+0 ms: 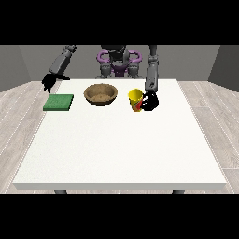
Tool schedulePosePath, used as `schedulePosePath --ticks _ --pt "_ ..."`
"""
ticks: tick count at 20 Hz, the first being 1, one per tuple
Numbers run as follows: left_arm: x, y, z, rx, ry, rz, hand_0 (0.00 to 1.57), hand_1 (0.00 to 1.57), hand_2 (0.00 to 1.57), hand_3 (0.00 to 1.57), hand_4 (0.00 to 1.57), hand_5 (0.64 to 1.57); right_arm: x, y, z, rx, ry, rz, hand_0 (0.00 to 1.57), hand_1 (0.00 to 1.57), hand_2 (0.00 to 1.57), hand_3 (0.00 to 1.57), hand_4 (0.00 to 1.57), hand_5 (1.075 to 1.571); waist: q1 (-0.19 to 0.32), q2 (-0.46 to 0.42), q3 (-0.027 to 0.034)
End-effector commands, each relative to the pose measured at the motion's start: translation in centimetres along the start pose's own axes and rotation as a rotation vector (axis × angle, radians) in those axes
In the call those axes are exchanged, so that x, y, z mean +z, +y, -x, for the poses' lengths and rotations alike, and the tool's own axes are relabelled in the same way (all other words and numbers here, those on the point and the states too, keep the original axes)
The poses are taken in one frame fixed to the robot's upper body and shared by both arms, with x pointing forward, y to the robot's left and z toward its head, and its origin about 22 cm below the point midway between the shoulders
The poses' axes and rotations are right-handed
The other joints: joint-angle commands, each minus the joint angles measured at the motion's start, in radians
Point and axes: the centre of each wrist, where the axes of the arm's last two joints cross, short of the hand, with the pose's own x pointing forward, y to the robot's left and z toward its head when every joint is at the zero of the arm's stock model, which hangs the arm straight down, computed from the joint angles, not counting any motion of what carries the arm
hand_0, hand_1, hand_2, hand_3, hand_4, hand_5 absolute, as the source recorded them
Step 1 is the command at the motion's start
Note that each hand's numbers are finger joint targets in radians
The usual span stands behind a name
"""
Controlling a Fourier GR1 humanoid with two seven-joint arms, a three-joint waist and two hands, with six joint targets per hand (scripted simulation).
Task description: Pick the cup and pour the ball into the bowl, then pick the bowl and place it on the pad
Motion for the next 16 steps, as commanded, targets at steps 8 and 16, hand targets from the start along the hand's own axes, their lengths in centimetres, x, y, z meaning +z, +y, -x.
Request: schedulePosePath --ticks 8,16 --pt "1.6 -3.1 -0.5 -0.533 -0.027 0.305 1.44 1.44 1.57 1.57 1.21 1.562 -0.7 1.9 2.7 -0.044 0.198 0.005 0.00 0.00 0.18 0.16 0.31 1.549 0.018 -0.262 -0.0066" --pt "5.0 -10.1 -4.4 -0.733 -0.148 0.543 1.40 1.40 1.57 1.57 1.05 1.565 5.0 -0.4 4.8 -0.034 0.321 0.165 0.00 0.00 0.23 0.15 0.37 1.546 0.141 -0.380 -0.0082"
